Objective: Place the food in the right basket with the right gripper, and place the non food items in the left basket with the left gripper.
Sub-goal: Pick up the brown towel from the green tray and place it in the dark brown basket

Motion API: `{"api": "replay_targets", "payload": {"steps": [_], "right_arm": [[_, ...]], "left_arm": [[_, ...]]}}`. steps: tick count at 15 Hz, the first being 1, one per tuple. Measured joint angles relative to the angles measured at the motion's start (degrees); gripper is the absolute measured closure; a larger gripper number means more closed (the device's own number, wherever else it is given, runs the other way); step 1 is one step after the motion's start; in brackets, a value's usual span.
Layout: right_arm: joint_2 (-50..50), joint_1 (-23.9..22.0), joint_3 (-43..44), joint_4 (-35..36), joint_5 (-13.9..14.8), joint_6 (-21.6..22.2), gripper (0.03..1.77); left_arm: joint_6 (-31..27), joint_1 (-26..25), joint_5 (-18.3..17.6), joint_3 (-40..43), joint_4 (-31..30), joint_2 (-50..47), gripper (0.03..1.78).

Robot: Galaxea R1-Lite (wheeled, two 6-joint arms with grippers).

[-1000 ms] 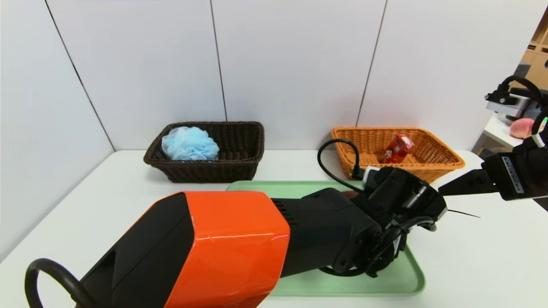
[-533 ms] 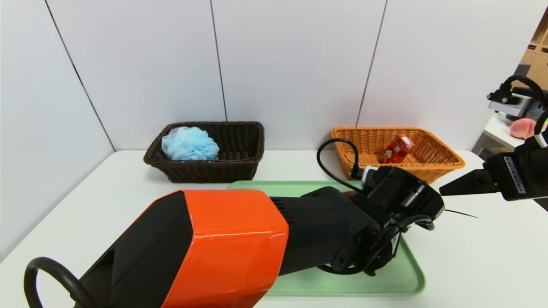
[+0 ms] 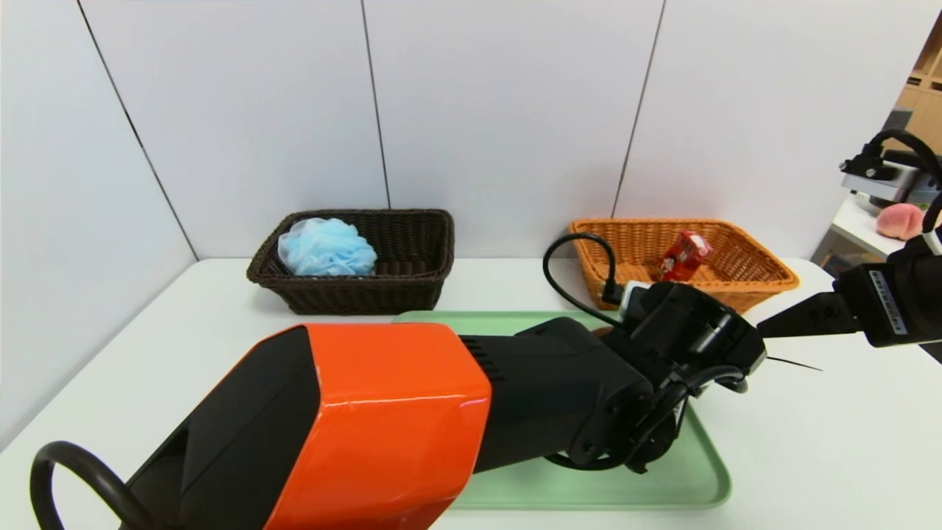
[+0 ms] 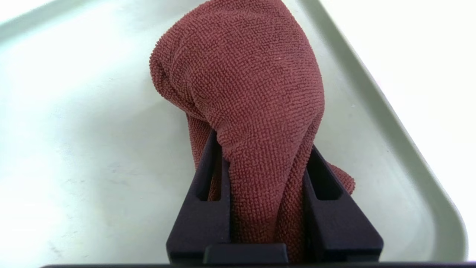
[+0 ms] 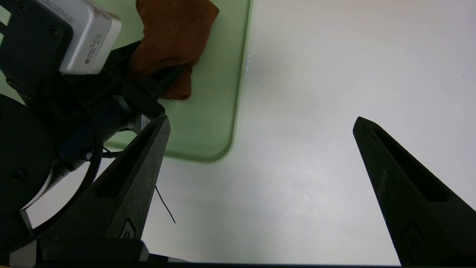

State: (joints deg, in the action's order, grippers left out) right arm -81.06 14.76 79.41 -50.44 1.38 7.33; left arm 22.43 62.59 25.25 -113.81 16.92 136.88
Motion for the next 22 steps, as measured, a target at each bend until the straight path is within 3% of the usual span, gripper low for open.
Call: {"api": "replay_targets", "payload": {"steps": [9,15,18,22], "right_arm": [[0.71,-0.02,-0.55,0.3,-0.09,-0.09,0.1],[0.73,-0.02,-0.55,0.3,-0.34,-0.06,0.1],[0.71,-0.02,-0.61,0.28,-0.34,-0.09,0.1],[0.85,-0.02,-0.89,0.28,-0.01,-0.3,0.1]], "left_arm": [[-0.72,-6.14,0.27,0.67,7.77,-8.77,1.33],[-5.01,-14.74,-0.69,0.89,9.79,-16.01,1.33],[-6.91,-21.08,-2.71,0.94,9.84,-17.64,1.33],[-10.61,-29.65,-9.2,1.19,9.78,-19.08,1.33]]}}
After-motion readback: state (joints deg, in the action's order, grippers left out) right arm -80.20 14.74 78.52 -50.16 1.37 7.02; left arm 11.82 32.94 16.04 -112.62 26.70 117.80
